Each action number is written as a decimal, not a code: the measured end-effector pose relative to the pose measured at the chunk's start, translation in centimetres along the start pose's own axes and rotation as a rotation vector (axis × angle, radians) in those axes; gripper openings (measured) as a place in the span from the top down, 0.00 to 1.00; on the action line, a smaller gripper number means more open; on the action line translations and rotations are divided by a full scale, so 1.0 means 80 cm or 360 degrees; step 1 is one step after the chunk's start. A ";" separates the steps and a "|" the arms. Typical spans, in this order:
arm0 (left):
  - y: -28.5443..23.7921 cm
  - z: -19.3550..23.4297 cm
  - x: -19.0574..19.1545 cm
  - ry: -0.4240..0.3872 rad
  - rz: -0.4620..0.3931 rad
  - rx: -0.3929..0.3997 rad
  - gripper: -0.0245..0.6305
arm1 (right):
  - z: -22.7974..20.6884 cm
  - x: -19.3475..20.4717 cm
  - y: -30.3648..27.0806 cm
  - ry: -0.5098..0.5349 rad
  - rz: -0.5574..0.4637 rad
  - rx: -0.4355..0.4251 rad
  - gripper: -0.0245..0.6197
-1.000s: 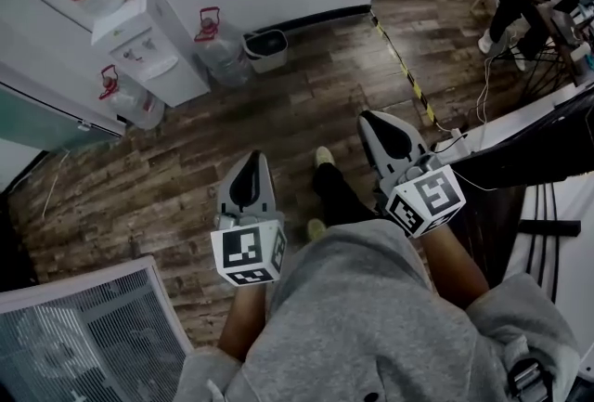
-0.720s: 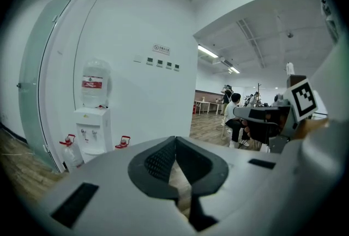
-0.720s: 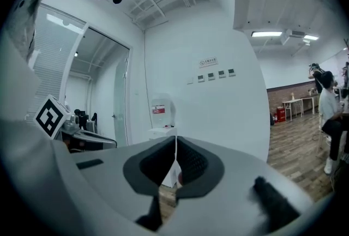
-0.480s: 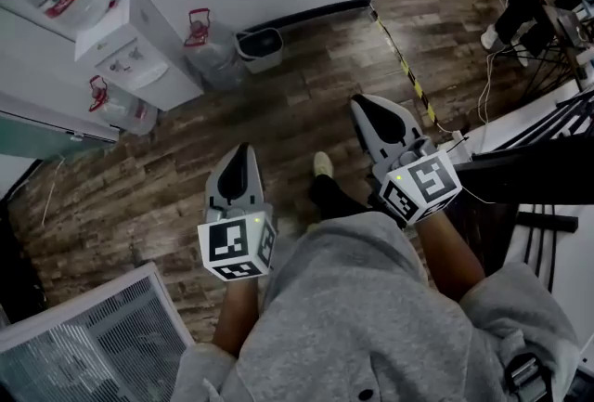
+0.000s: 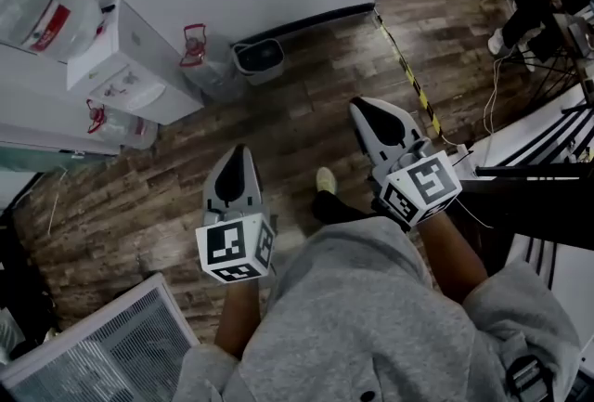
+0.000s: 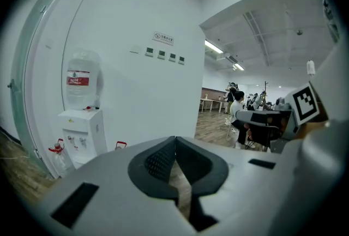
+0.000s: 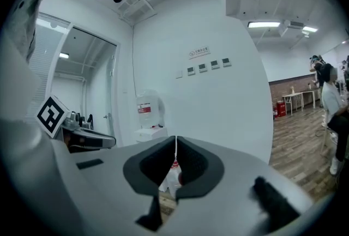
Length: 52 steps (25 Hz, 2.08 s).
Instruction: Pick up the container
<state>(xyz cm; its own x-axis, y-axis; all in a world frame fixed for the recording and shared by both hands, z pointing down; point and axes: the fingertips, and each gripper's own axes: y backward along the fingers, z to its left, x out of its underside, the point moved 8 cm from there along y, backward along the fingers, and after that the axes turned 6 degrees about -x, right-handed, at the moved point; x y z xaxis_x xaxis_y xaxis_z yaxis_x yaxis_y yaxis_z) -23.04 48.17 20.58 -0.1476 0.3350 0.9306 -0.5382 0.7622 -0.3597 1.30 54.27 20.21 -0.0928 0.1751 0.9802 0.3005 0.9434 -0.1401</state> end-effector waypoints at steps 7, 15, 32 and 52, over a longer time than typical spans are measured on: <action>-0.063 -0.004 -0.024 -0.0004 0.0041 -0.0012 0.94 | -0.056 -0.011 -0.041 -0.0028 0.0005 -0.0048 0.92; -0.109 -0.022 -0.038 -0.0047 0.0066 -0.0021 0.94 | -0.094 -0.014 -0.075 -0.0070 -0.0001 -0.0129 0.92; -0.130 -0.037 -0.046 -0.0058 0.0032 -0.0058 0.94 | -0.118 -0.015 -0.089 -0.0053 -0.0016 -0.0193 0.92; -0.238 0.002 -0.080 -0.0069 0.0022 0.0003 0.94 | -0.171 -0.028 -0.171 -0.0008 -0.0026 -0.0163 0.92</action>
<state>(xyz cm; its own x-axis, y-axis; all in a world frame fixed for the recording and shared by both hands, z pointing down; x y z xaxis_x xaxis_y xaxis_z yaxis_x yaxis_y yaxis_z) -12.04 31.44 21.49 -0.1907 0.3212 0.9276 -0.5377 0.7565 -0.3724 10.41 37.12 21.85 -0.1033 0.1614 0.9815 0.3946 0.9124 -0.1086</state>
